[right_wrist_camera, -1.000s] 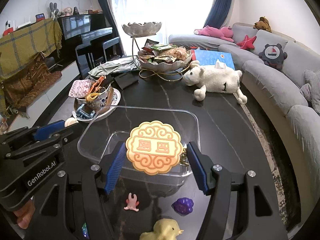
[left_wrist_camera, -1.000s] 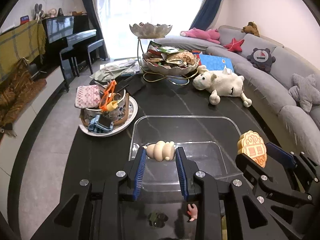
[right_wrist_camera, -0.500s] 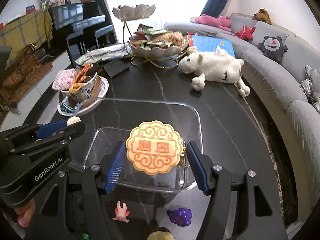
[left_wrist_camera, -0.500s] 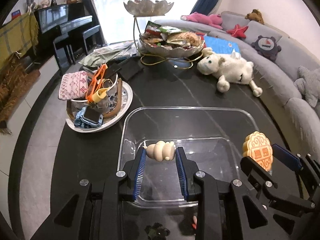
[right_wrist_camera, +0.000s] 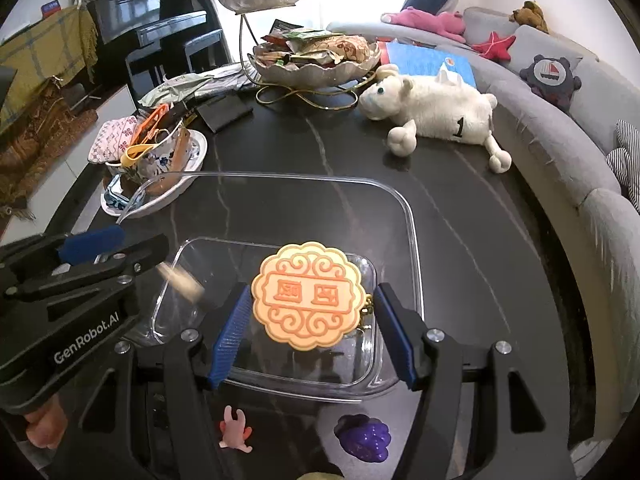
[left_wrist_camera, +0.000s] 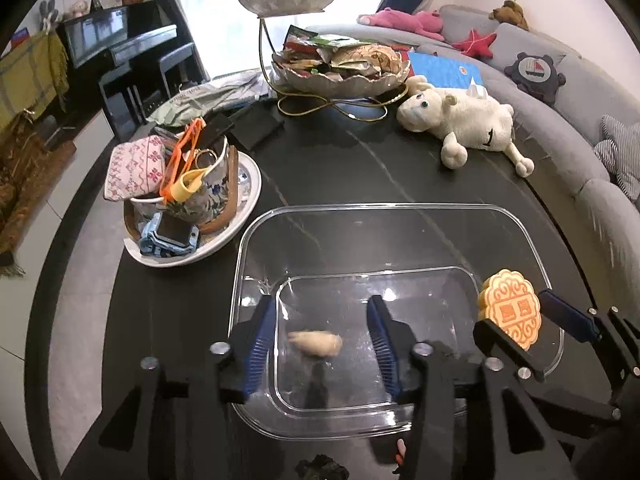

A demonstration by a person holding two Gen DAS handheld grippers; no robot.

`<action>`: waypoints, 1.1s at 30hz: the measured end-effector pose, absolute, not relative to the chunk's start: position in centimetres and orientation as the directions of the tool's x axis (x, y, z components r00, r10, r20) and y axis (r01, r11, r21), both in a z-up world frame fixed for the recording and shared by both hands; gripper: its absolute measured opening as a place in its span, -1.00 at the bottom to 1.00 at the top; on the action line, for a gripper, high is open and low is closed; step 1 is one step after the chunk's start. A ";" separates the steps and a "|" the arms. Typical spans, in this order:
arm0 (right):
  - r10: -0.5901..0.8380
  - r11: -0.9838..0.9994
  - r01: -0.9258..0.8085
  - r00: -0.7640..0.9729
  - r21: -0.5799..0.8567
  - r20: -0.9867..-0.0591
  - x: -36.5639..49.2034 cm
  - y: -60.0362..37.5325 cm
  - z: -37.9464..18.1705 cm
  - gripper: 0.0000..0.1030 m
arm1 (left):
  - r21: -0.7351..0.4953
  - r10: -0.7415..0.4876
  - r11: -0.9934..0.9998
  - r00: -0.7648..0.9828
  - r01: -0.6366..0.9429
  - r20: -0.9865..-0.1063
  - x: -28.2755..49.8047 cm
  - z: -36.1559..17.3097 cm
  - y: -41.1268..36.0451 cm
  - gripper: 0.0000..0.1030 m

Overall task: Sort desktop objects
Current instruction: 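Lower both held items into the clear box and open both tools, then withdraw both open tools from the clear box back over the table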

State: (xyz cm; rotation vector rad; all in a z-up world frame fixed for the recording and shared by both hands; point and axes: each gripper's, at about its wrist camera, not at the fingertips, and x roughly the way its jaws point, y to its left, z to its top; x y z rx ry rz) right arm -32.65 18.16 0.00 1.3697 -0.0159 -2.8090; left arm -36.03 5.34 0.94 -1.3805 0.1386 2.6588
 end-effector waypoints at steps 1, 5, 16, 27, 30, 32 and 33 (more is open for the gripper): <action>-0.019 -1.000 0.014 -0.615 0.013 -0.788 -32.7 18.1 0.0 0.17 | 0.020 0.082 -0.985 -0.571 -0.170 -0.817 -36.0 1.0 5.4 -0.05; -0.017 -1.000 0.030 -0.629 -0.003 -0.777 -32.4 17.7 0.3 0.17 | 0.015 0.081 -0.986 -0.558 -0.166 -0.826 -36.2 1.0 5.2 0.00; -0.025 -1.000 0.019 -0.654 0.017 -0.756 -30.5 18.1 2.0 0.17 | 0.016 0.074 -0.989 -0.585 -0.147 -0.807 -33.5 2.9 3.9 0.03; -0.037 -0.999 0.026 -0.688 0.026 -0.725 -26.2 18.0 4.2 0.17 | 0.025 0.078 -0.988 -0.628 -0.154 -0.774 -28.1 5.5 3.4 0.04; -0.041 -0.999 0.025 -0.698 0.032 -0.715 -24.7 18.2 4.8 0.17 | 0.017 0.084 -0.989 -0.639 -0.150 -0.764 -26.3 6.3 3.2 0.04; -0.043 -0.999 0.024 -0.705 0.036 -0.708 -23.7 18.3 5.3 0.17 | 0.014 0.086 -0.989 -0.649 -0.148 -0.756 -25.2 6.8 3.1 0.05; -0.044 -0.999 0.023 -0.709 0.039 -0.704 -23.3 18.4 5.4 0.17 | 0.013 0.088 -0.989 -0.656 -0.147 -0.749 -24.5 7.1 3.0 0.05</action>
